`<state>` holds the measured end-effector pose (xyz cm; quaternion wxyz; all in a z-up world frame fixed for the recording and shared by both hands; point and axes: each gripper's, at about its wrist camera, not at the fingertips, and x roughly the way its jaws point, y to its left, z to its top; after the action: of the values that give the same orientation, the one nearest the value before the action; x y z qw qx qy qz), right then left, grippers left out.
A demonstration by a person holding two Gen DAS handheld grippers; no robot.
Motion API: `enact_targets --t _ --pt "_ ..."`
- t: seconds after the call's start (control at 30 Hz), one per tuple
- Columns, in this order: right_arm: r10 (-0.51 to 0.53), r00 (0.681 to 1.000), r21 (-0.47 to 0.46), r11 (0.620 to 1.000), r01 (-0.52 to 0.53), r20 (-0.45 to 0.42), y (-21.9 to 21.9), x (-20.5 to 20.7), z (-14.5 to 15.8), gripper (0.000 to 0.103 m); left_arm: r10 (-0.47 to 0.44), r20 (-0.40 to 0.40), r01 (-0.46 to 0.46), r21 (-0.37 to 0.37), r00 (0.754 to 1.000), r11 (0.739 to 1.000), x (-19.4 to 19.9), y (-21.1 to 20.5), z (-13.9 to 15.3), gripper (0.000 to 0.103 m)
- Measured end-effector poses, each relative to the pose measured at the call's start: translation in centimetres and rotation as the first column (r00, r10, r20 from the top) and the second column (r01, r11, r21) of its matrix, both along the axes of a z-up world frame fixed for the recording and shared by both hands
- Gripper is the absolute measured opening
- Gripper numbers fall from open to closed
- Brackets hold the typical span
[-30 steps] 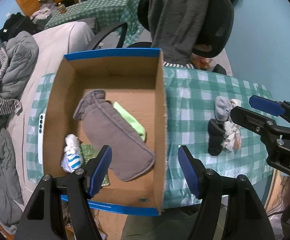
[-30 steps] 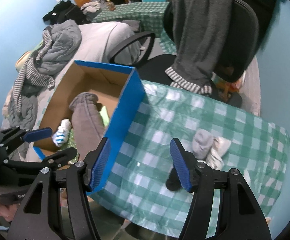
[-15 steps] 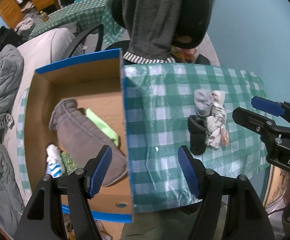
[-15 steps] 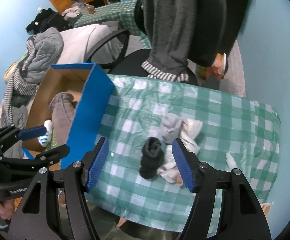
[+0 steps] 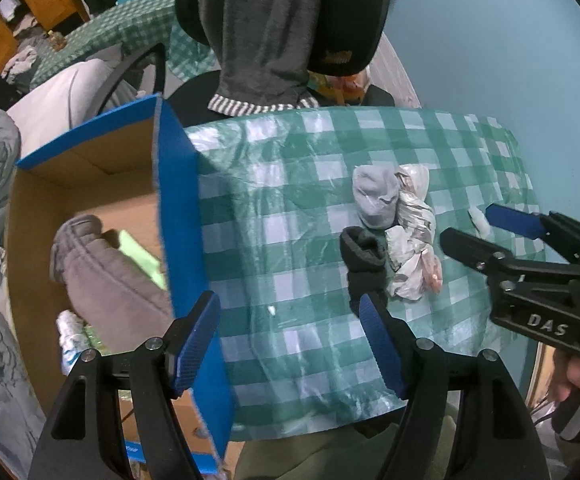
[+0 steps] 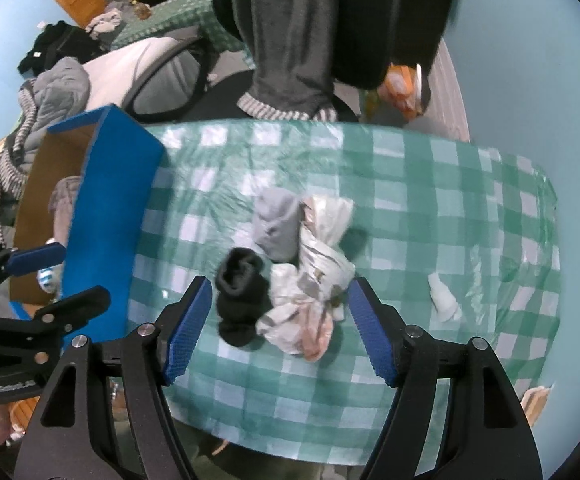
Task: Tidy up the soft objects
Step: 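Move both tools back to the socks and plastic bag on the table, then grasp the white-pink plastic bag with the right tool while the left tool grasps the black sock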
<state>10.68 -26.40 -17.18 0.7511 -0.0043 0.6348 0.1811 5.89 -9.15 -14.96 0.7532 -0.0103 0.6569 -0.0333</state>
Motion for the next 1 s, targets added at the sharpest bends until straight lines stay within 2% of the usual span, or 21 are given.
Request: enact_targets --t 0.37,0.8,0.87,0.93,1.0 --pt "-0.052 0.996 -0.01 0.999 0.051 -0.068 -1.3 1.3 -4.3 0.072 0.021 -0.078 -0.023 -0.034 0.997 0.999 1.5 -1.5 -4.6 0.074" --pt "-0.007 0.996 -0.035 0.999 0.005 -0.084 -0.7 2.3 -7.7 0.071 0.03 -0.095 -0.035 -0.05 0.995 0.998 2.4 -2.5 -6.5 0.074" --pt "0.0 0.996 -0.037 0.999 -0.003 -0.09 -0.6 2.3 -8.1 0.064 0.03 -0.1 -0.035 -0.056 0.995 0.998 2.5 -2.5 -6.6 0.074" --pt "0.006 0.996 -0.041 0.999 -0.01 -0.092 -0.5 2.3 -8.4 0.051 0.028 -0.105 -0.034 -0.06 0.994 0.998 2.5 -2.6 -6.7 0.074" --pt "0.017 0.996 -0.049 0.999 -0.022 -0.087 -0.5 2.3 -8.5 0.045 0.027 -0.11 -0.034 -0.063 0.994 0.997 2.4 -2.7 -6.7 0.074"
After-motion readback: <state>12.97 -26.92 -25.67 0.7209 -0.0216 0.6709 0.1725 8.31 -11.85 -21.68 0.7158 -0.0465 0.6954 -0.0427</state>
